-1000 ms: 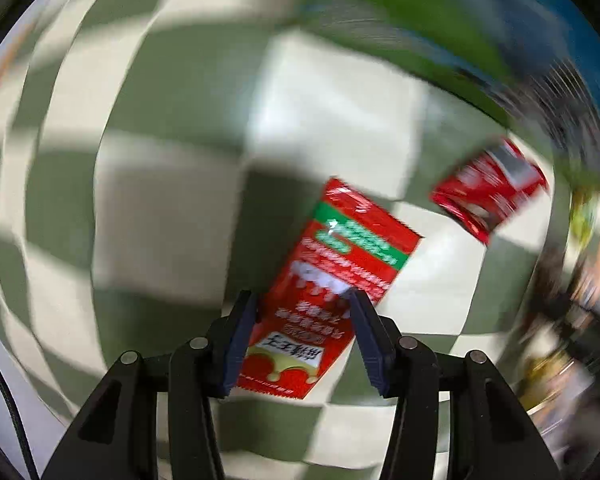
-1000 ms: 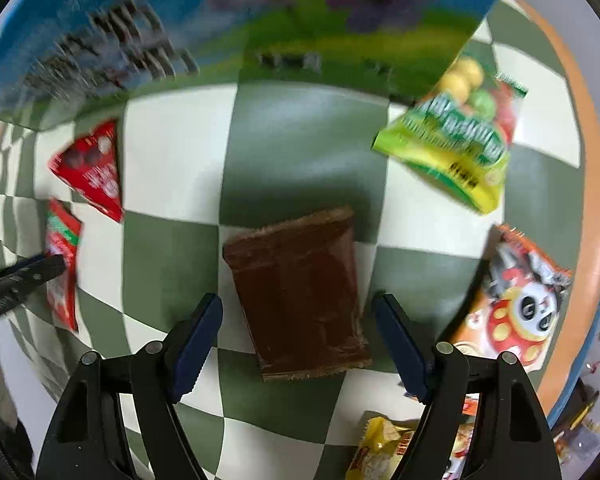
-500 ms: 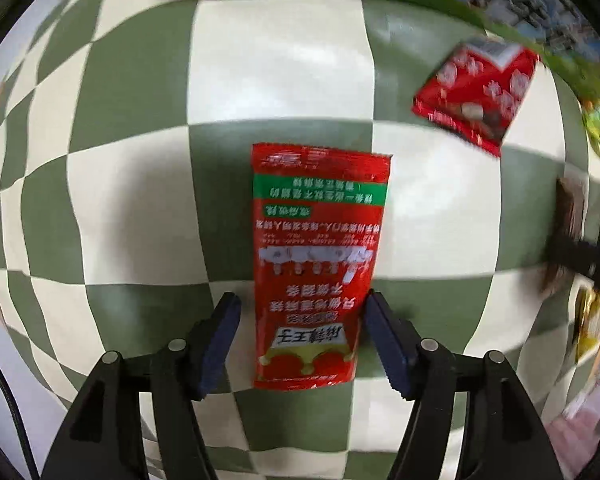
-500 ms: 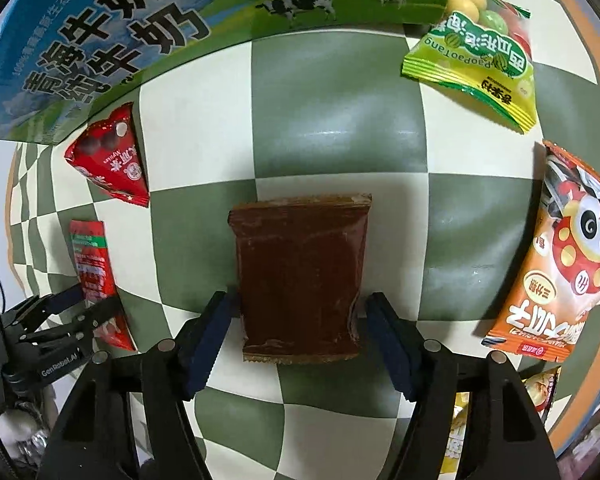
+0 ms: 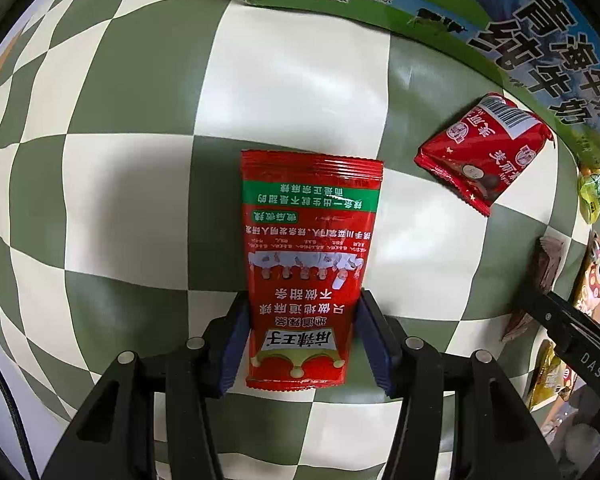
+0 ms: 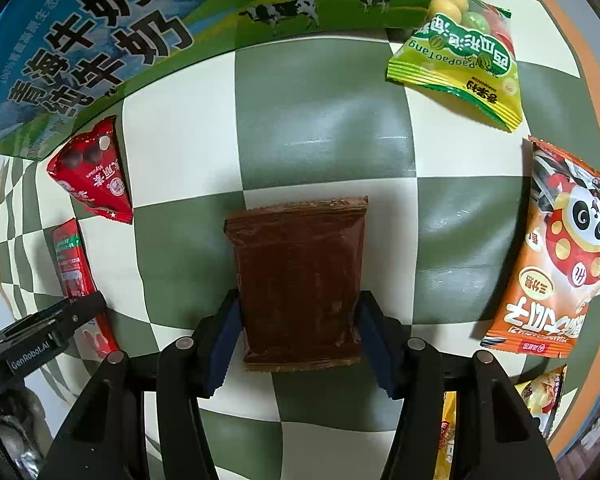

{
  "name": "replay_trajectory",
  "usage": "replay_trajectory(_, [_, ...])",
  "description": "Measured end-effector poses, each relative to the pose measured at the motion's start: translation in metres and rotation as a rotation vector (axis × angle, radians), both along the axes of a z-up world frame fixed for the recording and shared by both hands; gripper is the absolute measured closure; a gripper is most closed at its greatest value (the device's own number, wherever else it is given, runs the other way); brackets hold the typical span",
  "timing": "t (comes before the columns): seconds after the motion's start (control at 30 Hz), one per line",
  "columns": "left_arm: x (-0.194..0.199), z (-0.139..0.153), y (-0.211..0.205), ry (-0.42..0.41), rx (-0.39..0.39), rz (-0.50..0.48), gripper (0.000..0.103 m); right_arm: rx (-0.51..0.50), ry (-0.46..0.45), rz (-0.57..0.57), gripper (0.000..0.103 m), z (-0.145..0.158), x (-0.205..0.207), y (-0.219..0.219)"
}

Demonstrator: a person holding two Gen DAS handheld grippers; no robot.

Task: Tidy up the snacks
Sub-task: 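Grasp the red sachet with the left gripper while the right grasps the brown wafer pack, then carry both packs over the box and open both grippers inside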

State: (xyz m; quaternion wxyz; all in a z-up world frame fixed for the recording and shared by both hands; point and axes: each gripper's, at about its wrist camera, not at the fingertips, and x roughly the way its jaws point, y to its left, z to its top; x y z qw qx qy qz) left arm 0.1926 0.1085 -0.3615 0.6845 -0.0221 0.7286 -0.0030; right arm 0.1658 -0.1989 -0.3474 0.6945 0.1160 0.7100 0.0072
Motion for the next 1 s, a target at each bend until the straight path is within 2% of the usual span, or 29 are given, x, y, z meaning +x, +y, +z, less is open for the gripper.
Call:
replay_trajectory(0.03, [0.0, -0.002, 0.001, 0.001, 0.003, 0.0, 0.052, -0.006, -0.001, 0.004, 0.04, 0.001, -0.001, 0.0])
replay_trajectory(0.07, [-0.001, -0.002, -0.003, 0.001, 0.005, 0.001, 0.052, -0.009, 0.0, 0.008, 0.04, -0.011, 0.002, -0.002])
replay_trajectory(0.33, [0.003, -0.005, -0.009, 0.0, 0.014, -0.001, 0.052, -0.02, 0.003, 0.012, 0.04, -0.017, -0.002, 0.011])
replay_trajectory(0.37, [-0.002, 0.003, -0.015, -0.002, 0.016, -0.001, 0.052, -0.023, 0.003, 0.014, 0.04, -0.017, -0.003, 0.012])
replay_trajectory(0.43, [-0.012, -0.004, -0.012, -0.01, 0.019, -0.001, 0.054, -0.032, -0.002, 0.027, 0.041, -0.022, -0.002, 0.018])
replay_trajectory(0.5, [-0.015, 0.001, -0.015, -0.026, 0.027, -0.009, 0.056, -0.045, -0.025, 0.045, 0.046, -0.028, 0.005, 0.035])
replay_trajectory(0.63, [-0.022, 0.015, -0.022, -0.051, 0.019, -0.024, 0.058, -0.023, -0.053, 0.048, 0.046, -0.021, -0.001, 0.041])
replay_trajectory(0.8, [-0.028, 0.054, -0.027, -0.094, -0.059, -0.039, 0.059, 0.059, -0.105, 0.037, 0.046, 0.019, -0.023, 0.031])
replay_trajectory(0.9, [-0.021, 0.094, -0.036, -0.148, -0.13, -0.05, 0.059, 0.116, -0.157, 0.035, 0.046, 0.054, -0.027, 0.028])
replay_trajectory(1.0, [-0.005, 0.138, -0.046, -0.211, -0.198, -0.063, 0.059, 0.176, -0.225, 0.024, 0.046, 0.093, -0.012, 0.027])
